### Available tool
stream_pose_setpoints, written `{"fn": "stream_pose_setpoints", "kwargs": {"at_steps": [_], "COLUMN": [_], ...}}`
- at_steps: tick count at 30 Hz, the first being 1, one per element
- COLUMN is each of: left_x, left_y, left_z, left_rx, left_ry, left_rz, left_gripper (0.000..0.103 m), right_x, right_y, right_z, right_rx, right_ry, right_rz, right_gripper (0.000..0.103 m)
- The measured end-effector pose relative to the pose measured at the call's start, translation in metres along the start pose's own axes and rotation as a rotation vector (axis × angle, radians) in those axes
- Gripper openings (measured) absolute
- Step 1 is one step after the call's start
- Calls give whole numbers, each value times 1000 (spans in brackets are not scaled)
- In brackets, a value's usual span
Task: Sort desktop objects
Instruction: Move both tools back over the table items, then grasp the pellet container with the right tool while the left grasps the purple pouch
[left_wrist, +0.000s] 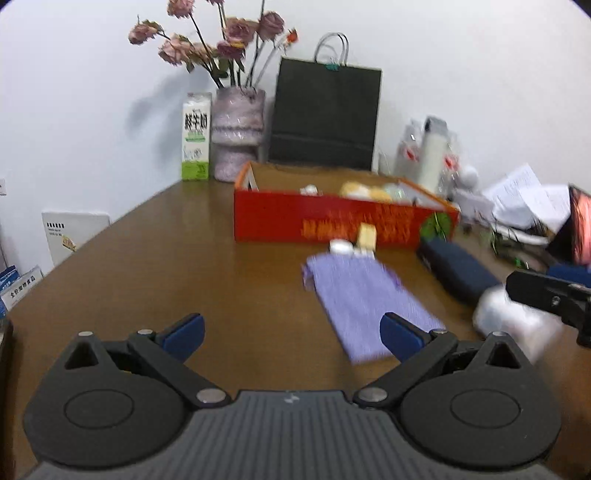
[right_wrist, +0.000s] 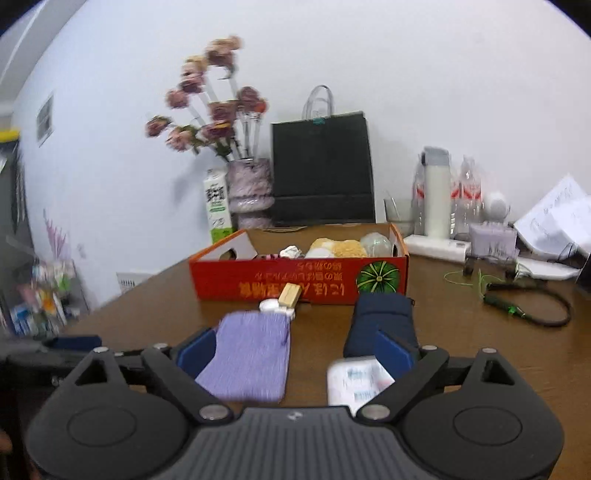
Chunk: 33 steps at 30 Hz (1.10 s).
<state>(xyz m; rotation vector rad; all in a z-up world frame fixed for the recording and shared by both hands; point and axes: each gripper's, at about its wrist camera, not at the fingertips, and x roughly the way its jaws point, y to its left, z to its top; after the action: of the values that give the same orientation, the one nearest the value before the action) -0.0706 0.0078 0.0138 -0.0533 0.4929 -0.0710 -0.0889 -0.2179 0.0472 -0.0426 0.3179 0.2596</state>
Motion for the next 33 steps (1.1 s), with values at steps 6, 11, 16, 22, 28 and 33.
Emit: {"fn": "stream_pose_setpoints", "kwargs": {"at_steps": [6, 11, 16, 22, 28, 33], "left_x": [-9, -13, -15, -20, -5, 37], "left_y": [0, -5, -11, -8, -7, -20], "left_z": [-11, -11, -13, -10, 2, 24], "left_rx": [-41, -19, 10, -4, -4, -1], "left_ry": [31, 12, -3, -79, -74, 43], "left_rz": [-55, -48, -37, -16, -33, -82], "left_gripper": [103, 103, 103, 103, 103, 103], "right_x": [-13, -8, -6, -4, 25, 52], "right_y": [8, 12, 12, 2, -22, -33], "right_z": [-16, -21, -22, -16, -11, -16], "right_rx": [-52, -33, -26, -11, 41, 38], "right_ry": [37, 63, 69, 60, 171, 252], "right_rz": [18, 28, 30, -19, -105, -108], "right_gripper": [96, 96, 96, 96, 97, 94]}}
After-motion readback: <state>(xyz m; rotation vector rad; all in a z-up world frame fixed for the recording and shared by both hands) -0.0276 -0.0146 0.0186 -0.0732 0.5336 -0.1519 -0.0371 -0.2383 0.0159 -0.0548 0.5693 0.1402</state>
